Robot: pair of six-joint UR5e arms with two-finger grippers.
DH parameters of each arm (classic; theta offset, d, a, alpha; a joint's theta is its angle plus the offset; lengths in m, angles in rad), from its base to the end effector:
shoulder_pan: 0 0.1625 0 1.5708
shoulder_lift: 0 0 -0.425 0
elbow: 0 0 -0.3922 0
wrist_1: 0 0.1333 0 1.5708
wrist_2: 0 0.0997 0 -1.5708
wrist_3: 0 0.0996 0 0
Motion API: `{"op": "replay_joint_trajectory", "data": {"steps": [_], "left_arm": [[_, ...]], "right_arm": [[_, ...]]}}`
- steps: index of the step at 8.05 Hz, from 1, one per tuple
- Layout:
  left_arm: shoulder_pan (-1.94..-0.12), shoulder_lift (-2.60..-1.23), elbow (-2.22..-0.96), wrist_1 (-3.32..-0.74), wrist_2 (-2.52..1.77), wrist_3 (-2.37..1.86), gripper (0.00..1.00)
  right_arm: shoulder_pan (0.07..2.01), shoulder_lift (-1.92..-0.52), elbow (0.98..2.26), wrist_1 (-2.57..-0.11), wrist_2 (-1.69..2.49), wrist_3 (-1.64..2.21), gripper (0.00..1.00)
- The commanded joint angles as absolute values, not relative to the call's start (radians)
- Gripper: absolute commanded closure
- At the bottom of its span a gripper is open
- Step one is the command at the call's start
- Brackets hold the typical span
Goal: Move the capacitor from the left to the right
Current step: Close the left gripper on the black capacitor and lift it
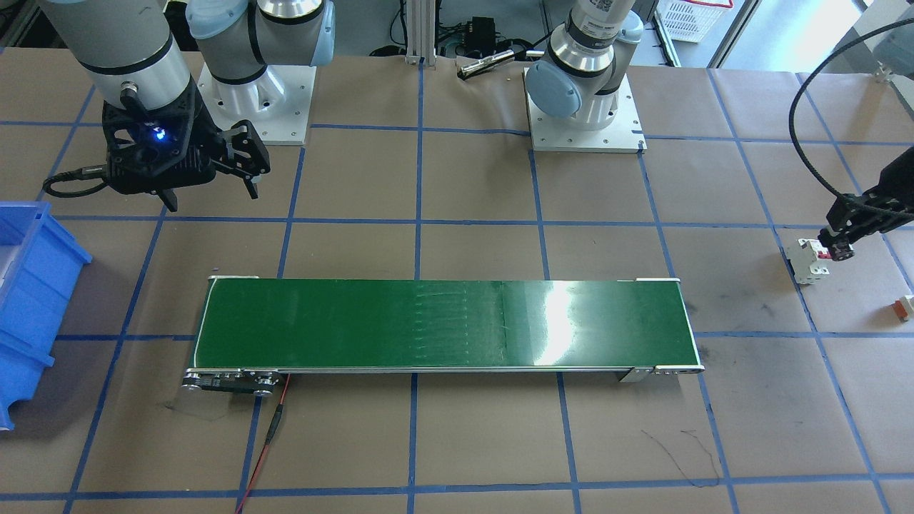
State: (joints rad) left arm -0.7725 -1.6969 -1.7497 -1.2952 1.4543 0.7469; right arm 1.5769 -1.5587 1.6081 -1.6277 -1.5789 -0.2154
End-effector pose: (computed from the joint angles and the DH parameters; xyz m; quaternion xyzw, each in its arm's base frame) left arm 0.2744 -0.4697 0.3645 0.0265 -0.9978 0.0301 0.0519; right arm 0.1355 -0.4965 0.4693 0.1105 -0.9939 0.0033 0.0044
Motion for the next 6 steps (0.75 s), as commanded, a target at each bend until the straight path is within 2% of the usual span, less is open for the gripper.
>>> {"op": "replay_joint_trajectory", "data": {"steps": [1,3,6], "left_arm": [[-1.071,-1.623,-1.752,-1.307,1.434,0.402,1.0],[-1.225,-1.623,-1.759,-1.292,1.433,0.217,1.0],[-1.243,-1.678,-1.775,-1.197,1.433,0.302,1.0]], "right_arm": [[1.58,-1.559,1.609,-1.617,-1.568,-0.204,0.0],[1.58,-1.527,1.611,-1.626,-1.559,-0.201,0.0],[1.583,-1.425,1.621,-1.677,-1.447,-0.204,0.0]]}}
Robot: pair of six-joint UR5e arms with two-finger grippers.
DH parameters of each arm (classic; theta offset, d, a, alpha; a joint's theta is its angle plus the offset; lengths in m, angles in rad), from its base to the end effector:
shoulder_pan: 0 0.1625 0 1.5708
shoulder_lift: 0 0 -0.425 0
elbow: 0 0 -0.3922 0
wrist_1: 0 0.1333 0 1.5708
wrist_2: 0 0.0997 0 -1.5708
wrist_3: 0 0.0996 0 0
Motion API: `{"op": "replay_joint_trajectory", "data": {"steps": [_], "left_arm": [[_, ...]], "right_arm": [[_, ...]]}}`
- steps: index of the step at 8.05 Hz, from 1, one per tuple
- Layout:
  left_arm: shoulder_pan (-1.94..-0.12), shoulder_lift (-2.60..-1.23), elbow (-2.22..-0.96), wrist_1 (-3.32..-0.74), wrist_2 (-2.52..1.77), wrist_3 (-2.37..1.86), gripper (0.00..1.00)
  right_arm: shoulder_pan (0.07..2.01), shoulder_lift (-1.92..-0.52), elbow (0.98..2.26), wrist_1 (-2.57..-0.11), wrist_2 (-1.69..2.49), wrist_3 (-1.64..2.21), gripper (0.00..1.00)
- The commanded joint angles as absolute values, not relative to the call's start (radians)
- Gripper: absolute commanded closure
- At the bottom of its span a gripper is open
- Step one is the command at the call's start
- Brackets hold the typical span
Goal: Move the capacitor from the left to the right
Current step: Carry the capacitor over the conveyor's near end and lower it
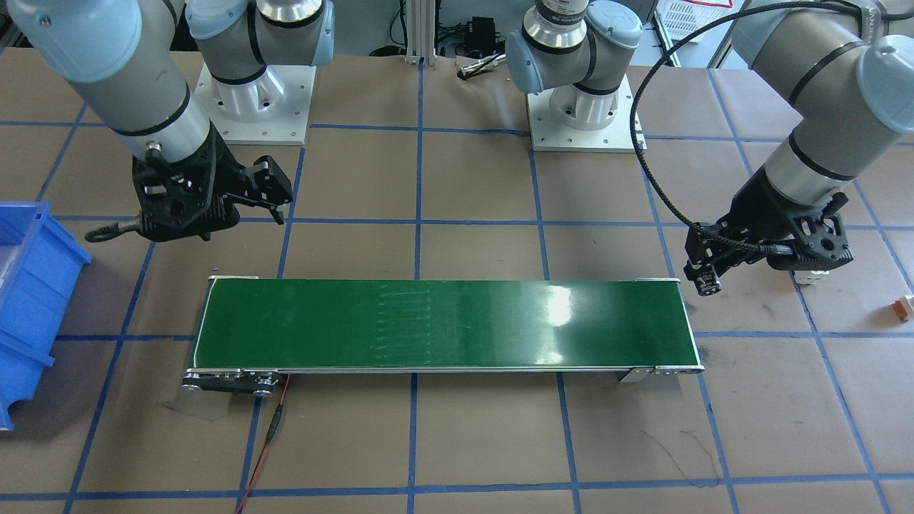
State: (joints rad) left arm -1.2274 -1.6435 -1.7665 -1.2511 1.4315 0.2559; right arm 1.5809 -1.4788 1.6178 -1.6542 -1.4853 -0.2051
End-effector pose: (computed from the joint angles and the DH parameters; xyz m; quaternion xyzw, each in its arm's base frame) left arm 0.0344 -0.5332 0.3890 0.0418 -0.9964 0.0450 0.0589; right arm 0.1471 -0.5200 0.4267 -0.1061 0.9931 0.0235 0.0452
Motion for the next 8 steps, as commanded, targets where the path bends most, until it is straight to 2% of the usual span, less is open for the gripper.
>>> {"op": "replay_joint_trajectory", "data": {"steps": [1,3,6,8], "left_arm": [[-1.244,-1.716,-1.776,-1.171,1.431,0.311,1.0],[-1.255,-1.759,-1.808,-1.167,1.433,0.318,1.0],[-1.261,-1.756,-1.98,-1.052,1.436,0.319,1.0],[-1.259,-1.769,-1.988,-1.04,1.433,0.319,1.0]], "right_arm": [[1.583,-1.41,1.629,-1.678,-1.447,-0.203,0.0],[1.583,-1.381,1.641,-1.684,-1.422,-0.198,0.0],[1.583,-1.327,1.641,-1.765,-1.416,-0.175,0.0],[1.583,-1.293,1.641,-1.815,-1.369,-0.065,0.0]]}}
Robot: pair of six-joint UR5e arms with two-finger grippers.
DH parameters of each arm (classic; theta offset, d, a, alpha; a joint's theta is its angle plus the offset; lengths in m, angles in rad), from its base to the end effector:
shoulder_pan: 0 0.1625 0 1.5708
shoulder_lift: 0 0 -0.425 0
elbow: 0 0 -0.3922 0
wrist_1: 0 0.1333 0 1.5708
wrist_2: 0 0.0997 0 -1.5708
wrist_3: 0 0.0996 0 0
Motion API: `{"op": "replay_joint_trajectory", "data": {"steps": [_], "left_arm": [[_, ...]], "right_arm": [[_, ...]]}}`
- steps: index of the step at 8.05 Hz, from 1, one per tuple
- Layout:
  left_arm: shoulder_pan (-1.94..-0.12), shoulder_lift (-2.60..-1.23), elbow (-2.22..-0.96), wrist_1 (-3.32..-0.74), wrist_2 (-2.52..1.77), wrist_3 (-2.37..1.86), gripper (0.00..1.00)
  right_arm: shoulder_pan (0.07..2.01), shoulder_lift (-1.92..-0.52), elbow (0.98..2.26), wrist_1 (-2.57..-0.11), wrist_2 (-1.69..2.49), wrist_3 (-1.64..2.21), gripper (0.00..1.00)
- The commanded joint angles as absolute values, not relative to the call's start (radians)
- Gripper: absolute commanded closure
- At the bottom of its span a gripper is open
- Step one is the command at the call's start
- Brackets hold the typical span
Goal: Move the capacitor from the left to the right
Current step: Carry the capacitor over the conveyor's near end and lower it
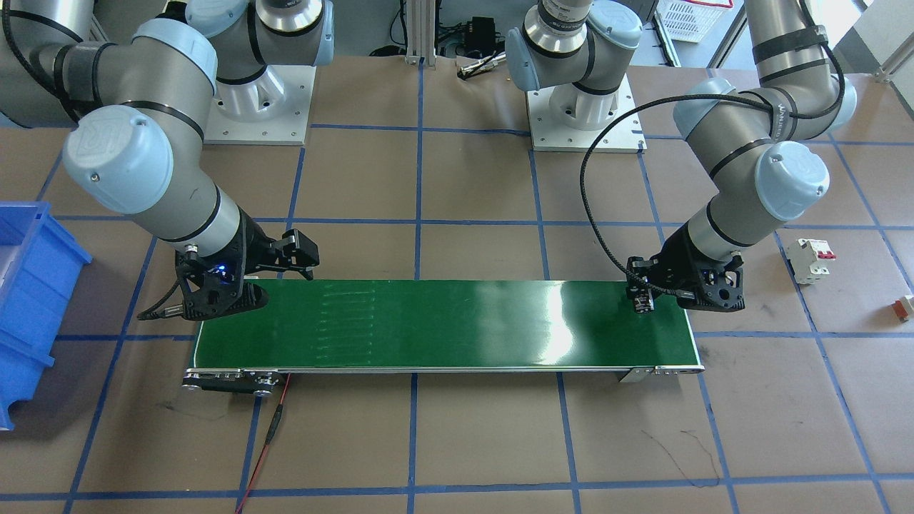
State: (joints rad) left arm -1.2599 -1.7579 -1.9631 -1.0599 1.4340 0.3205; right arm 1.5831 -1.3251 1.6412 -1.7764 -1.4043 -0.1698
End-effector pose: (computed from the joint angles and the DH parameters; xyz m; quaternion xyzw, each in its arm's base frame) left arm 0.0131 -0.5209 0.2601 -0.0024 -0.9971 -0.0113 0.0755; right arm 0.1567 -0.5625 0.3442 -0.0859 0.9913 0.0483 0.0871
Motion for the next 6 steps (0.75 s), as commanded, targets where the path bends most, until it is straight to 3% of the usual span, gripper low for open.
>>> {"op": "replay_joint_trajectory", "data": {"steps": [1,6], "left_arm": [[-1.261,-1.767,-1.987,-1.039,1.434,0.311,1.0],[-1.261,-1.779,-1.935,-1.045,1.442,0.29,1.0]], "right_arm": [[1.583,-1.278,1.64,-1.827,-1.362,0.021,0.0],[1.583,-1.226,1.64,-1.982,-1.379,0.028,0.0]]}}
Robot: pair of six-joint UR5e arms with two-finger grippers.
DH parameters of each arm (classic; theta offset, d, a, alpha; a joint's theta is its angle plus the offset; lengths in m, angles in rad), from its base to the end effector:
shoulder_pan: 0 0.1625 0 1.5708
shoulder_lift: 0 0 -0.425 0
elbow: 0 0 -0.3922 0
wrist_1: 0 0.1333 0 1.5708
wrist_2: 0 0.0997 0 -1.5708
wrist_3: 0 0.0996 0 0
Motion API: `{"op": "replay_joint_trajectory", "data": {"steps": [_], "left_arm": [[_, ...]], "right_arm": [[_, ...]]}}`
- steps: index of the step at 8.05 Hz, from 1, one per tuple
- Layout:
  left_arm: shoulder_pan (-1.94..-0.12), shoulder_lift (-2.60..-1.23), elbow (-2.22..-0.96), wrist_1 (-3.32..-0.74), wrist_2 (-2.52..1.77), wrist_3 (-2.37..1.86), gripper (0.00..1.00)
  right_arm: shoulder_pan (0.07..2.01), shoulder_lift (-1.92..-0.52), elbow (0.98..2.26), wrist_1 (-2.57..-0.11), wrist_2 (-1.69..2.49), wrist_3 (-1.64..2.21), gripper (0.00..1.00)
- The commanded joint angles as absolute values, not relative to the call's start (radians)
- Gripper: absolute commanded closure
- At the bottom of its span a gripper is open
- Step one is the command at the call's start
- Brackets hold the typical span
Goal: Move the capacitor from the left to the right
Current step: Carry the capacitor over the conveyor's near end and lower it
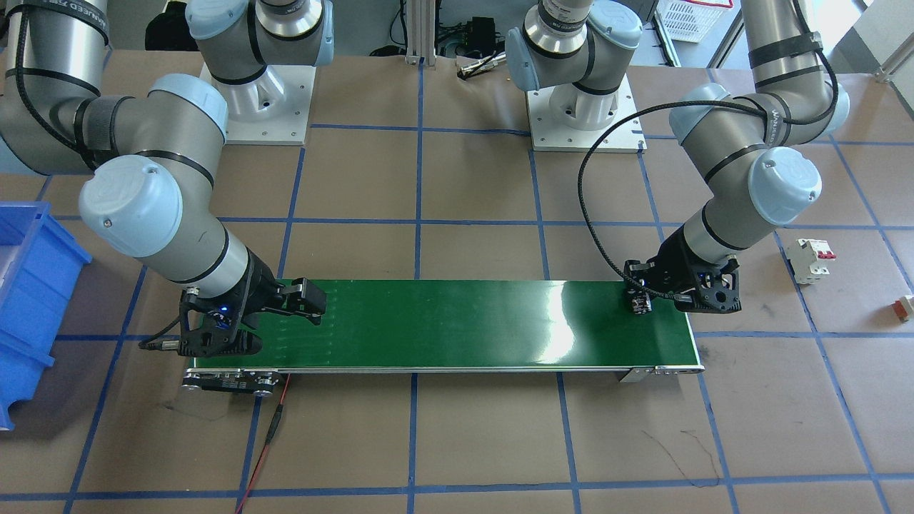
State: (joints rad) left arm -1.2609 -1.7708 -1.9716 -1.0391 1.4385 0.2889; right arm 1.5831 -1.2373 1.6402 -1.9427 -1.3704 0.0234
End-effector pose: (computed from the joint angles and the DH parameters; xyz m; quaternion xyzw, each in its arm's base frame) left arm 0.0132 -0.5214 0.2519 0.0128 -0.9971 -0.0135 0.0733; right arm 0.1605 -0.5946 0.3097 0.0071 0.9948 0.0172 0.0997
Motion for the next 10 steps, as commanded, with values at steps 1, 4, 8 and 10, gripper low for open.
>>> {"op": "replay_joint_trajectory", "data": {"steps": [1,4,8,10], "left_arm": [[-1.264,-1.781,-1.899,-1.061,1.462,0.291,1.0],[-1.287,-1.827,-1.884,-1.039,1.459,0.298,1.0],[-1.302,-1.832,-1.887,-0.983,1.456,0.253,0.04],[-1.331,-1.813,-1.885,-0.999,1.468,0.184,0.0]], "right_arm": [[1.583,-1.221,1.641,-1.98,-1.382,0.028,0.0],[1.583,-1.221,1.651,-1.97,-1.382,0.029,0.0],[1.583,-1.213,1.652,-1.971,-1.387,0.018,0.0],[1.583,-1.213,1.652,-1.971,-1.4,0.02,0.0]]}}
